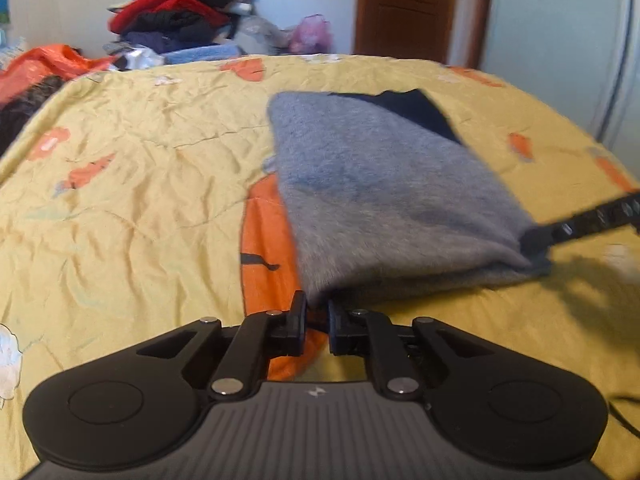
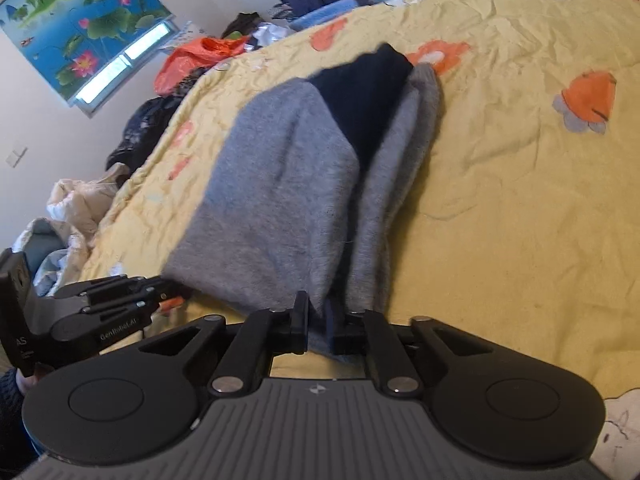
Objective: Fold small clothes
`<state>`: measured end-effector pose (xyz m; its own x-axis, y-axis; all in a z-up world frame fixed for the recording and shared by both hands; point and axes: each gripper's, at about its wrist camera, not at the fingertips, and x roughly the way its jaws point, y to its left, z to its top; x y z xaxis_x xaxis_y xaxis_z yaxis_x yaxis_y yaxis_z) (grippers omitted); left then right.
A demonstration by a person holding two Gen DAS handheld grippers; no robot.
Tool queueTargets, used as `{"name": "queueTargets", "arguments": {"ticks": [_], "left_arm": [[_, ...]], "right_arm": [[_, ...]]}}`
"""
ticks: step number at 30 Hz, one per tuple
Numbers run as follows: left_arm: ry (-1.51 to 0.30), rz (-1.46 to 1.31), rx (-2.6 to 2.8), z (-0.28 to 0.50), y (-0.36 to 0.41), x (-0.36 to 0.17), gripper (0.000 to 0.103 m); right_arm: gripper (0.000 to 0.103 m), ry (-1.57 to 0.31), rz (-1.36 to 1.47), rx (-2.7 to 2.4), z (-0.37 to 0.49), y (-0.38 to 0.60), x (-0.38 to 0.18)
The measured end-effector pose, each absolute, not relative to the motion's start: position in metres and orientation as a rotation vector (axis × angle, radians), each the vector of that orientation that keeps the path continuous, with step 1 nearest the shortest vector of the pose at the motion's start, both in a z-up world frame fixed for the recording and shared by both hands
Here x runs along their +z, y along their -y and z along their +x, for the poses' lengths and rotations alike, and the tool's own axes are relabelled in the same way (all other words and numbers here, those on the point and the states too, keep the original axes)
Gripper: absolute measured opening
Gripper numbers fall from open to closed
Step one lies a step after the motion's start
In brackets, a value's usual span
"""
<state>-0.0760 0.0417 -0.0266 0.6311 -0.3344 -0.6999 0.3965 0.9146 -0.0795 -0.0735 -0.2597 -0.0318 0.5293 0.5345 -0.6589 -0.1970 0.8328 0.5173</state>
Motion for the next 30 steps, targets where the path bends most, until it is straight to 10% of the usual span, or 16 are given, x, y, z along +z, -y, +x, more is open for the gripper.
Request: {"name": "queueTargets", "arguments": {"ticks": [4,6,8,9,19,22,26,30], "left_arm": [[-0.794,-0.109,-0.645,-0.076,-0.075,-0.003,0.014],[-0.748,-0.188,-0.598,-0.06,-0.079,0.005,0.031],[-0.714,-0.263,-0.506,-0.033,-0.079,0.002,0.076],[-0.713,-0.291,-0.465,-0.018,-0.077,-0.003,0.077],[-0.98,-0.421,-0.563,0.024,-0.056,-0.044,0.076],[-1.014,-0.406,-0.578,0.013,-0.053,-0.049,0.034],[-1.037,-0.431,-0.54,0.019,-0.053,-0.052,0.016],[-1.006,-0.382,-0.557,0.002,-0.055,-0.027,0.014]], "right_arm": [[0.084,-0.747,0.494,0.444,-0.072,0.294,-0.003],[0.09,-0.674,0.556,0.392,-0.055,0.311,-0.001],[0.089,-0.698,0.615,0.35,-0.024,0.32,-0.012],[0.086,-0.738,0.64,0.325,-0.008,0.321,-0.02],[0.084,-0.908,0.605,0.412,0.008,0.265,-0.053],[0.081,-0.91,0.67,0.463,-0.022,0.269,-0.057],[0.027,-0.976,0.667,0.476,-0.033,0.267,-0.066],[0.026,-0.973,0.634,0.515,-0.033,0.265,-0.052]]}}
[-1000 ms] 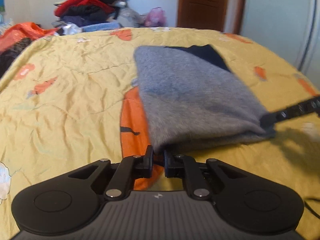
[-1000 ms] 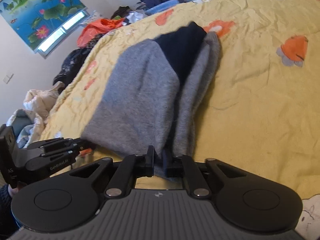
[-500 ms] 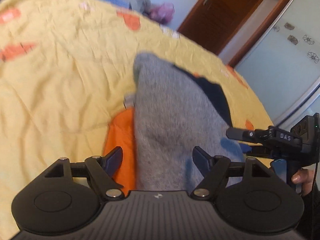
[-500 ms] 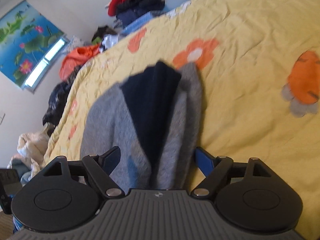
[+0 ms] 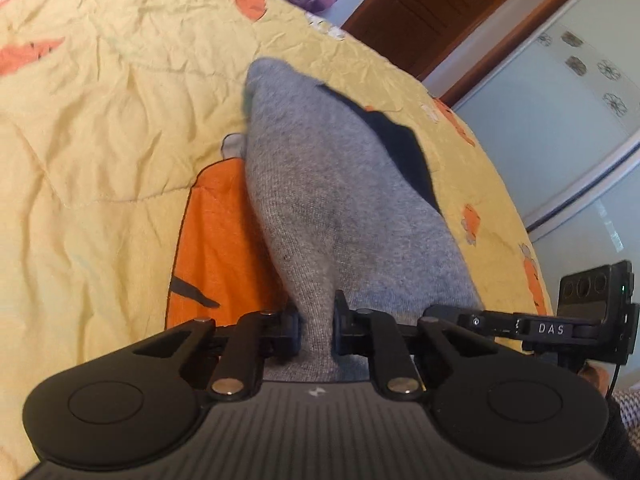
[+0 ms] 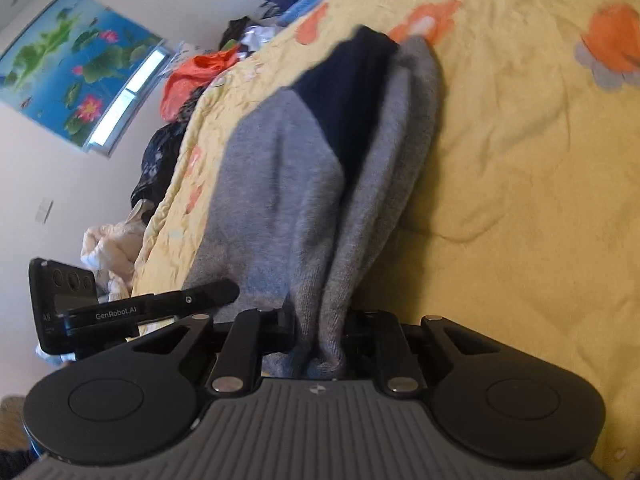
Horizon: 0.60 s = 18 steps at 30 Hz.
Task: Fold small clothes
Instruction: 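Open both tools and release the sweater onto the bedspread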
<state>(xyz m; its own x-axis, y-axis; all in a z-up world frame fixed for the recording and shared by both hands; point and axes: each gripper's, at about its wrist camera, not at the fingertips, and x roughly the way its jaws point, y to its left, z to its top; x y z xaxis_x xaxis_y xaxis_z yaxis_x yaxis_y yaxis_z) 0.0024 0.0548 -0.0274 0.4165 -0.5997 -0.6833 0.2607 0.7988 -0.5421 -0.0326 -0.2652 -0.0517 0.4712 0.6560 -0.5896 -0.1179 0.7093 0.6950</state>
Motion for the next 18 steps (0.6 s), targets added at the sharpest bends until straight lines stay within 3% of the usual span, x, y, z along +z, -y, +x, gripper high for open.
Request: {"name": "queueTargets", "arguments": {"ticks": [6,8,9,12,14,16,18], "left_arm": [[-1.003,-0.264,-0.57,-0.026,-0.051,-0.038,0.014],[-0.984,-0.262,-0.551,-0.03,-0.052,-0.043,0.02],[-0.968,-0.252,-0.541,-0.034,-0.054,-0.038,0.022],[-0.83,-0.123,-0.459,-0.052,-0.059,-0.004,0.044],[-0.623,-0.031,-0.426,-0.06,-0.053,0.021,0.084],[-0.498,0.033,-0.414,-0.053,-0.036,0.032,0.094],[-0.512,0.042,-0.436,-0.026,-0.01,0.031,0.094]], "right_arm": [[0.027,-0.98,0.54,0.555,-0.06,0.264,-0.04],[0.033,-1.005,0.521,0.525,-0.062,0.26,-0.051],[0.043,-0.989,0.538,0.52,-0.064,0.261,-0.051],[0.053,-0.905,0.563,0.499,-0.075,0.275,-0.031],[0.053,-0.803,0.575,0.464,-0.074,0.29,-0.011],[0.055,-0.719,0.56,0.414,-0.057,0.29,0.007],[0.064,-0.681,0.577,0.397,-0.027,0.282,0.016]]}}
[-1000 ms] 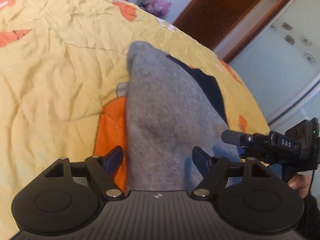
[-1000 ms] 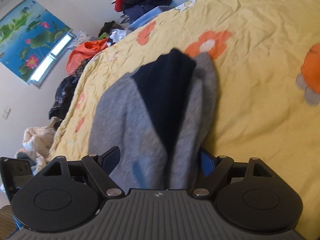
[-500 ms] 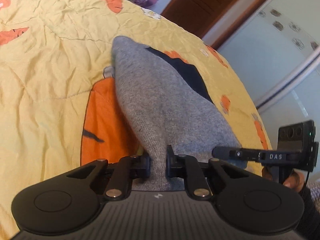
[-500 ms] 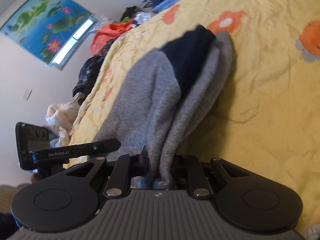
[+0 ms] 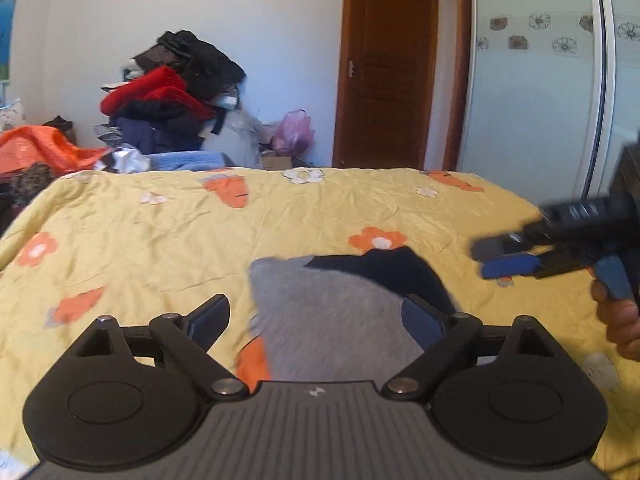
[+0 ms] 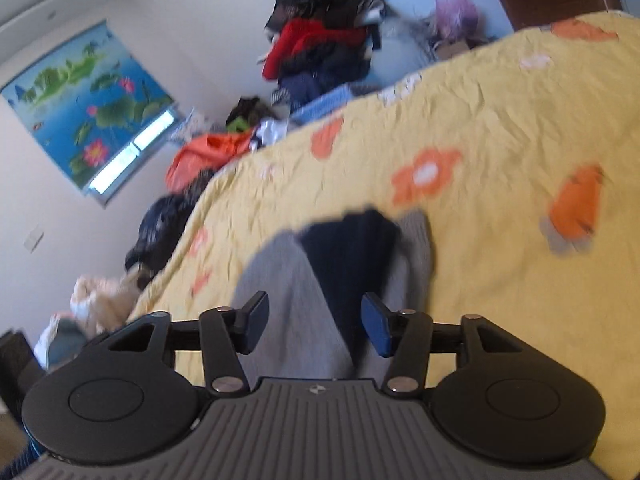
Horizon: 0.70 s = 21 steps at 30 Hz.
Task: Fold small clothes
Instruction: 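Open both tools and release the sweater onto the bedspread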
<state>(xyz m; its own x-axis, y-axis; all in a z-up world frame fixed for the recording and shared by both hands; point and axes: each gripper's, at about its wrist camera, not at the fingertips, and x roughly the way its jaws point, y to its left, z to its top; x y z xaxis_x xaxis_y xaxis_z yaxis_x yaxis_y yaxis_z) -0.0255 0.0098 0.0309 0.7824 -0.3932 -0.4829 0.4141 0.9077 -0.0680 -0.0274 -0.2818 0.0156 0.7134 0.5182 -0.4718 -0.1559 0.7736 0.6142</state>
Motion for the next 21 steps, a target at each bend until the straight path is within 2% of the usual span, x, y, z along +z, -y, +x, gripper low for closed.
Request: {"name": "queueTargets", "arguments": {"ticks": [5,7,9,11,17,21], "left_arm": [[-0.643,0.127,-0.468,0.025,0.046,-0.01,0.093],[-0.683,0.196,-0.444,0.032,0.057,-0.032,0.093],[-0.641,0.244,-0.424,0.026,0.059,-0.046,0.094],[-0.624,0.246,-0.424,0.028,0.06,-0.05,0.095],[-0.62,0.266,-0.421,0.028,0.061,-0.044,0.097],[-0.645,0.22,-0.39,0.006,0.044,-0.029,0.096]], "right_arm": [[0.066,-0.788,0.555,0.382,0.06,0.249,-0.002],[0.061,-0.861,0.482,0.327,0.082,0.24,-0.02],[0.053,-0.835,0.469,0.322,0.083,0.241,-0.033],[0.05,-0.841,0.467,0.299,0.083,0.242,-0.036],[0.05,-0.863,0.381,0.281,0.094,0.23,-0.03],[0.057,-0.794,0.459,0.3,0.059,0.238,-0.006]]}}
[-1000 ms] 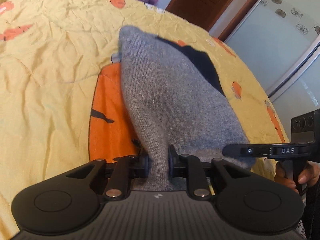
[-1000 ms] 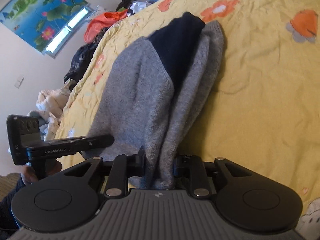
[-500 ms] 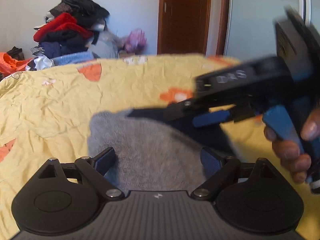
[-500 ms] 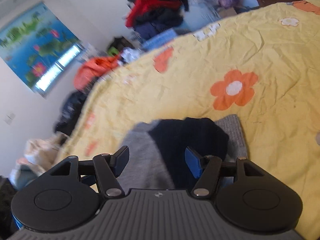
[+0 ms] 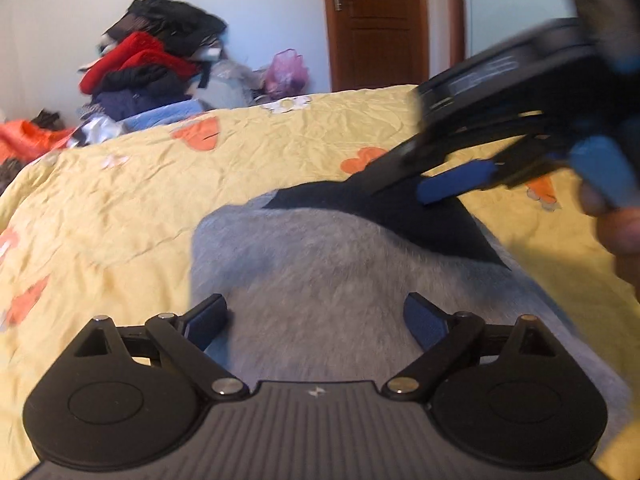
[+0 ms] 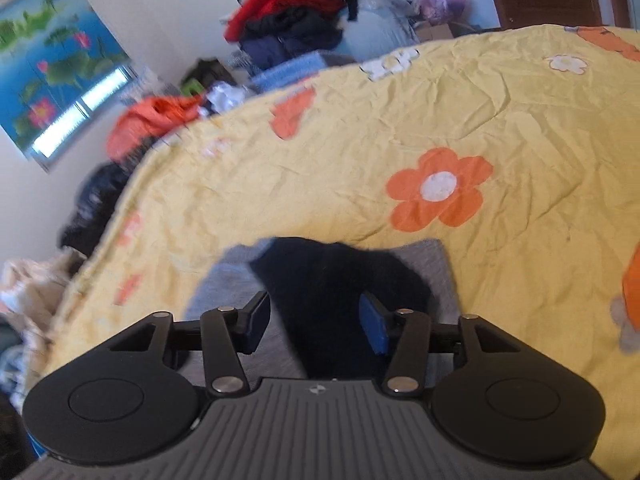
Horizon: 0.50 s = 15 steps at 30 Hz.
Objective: Fold small clothes
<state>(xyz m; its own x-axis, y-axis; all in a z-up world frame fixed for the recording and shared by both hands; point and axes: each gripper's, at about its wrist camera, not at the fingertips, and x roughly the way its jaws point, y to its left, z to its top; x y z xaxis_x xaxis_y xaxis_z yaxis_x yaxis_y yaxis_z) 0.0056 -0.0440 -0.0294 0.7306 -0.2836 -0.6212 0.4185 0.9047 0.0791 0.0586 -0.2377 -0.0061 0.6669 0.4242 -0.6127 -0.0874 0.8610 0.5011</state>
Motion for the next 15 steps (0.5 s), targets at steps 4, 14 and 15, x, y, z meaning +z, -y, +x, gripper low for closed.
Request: {"name": "queueTargets", "arguments": {"ticks": [4,14,15], "left_arm": [[-0.655,0.177,-0.395,-0.019,0.034,-0.027,0.096],[-0.715,0.173,-0.333,-0.024,0.037,-0.043,0.099],[-0.722,0.163,-0.33,-0.025,0.035,-0.041,0.099]], "right_arm": [[0.062,-0.76,0.506,0.395,0.009,0.234,-0.006],[0.058,-0.804,0.514,0.364,-0.013,0.232,-0.028],[0.061,-0.799,0.521,0.359,-0.018,0.231,-0.024]]}}
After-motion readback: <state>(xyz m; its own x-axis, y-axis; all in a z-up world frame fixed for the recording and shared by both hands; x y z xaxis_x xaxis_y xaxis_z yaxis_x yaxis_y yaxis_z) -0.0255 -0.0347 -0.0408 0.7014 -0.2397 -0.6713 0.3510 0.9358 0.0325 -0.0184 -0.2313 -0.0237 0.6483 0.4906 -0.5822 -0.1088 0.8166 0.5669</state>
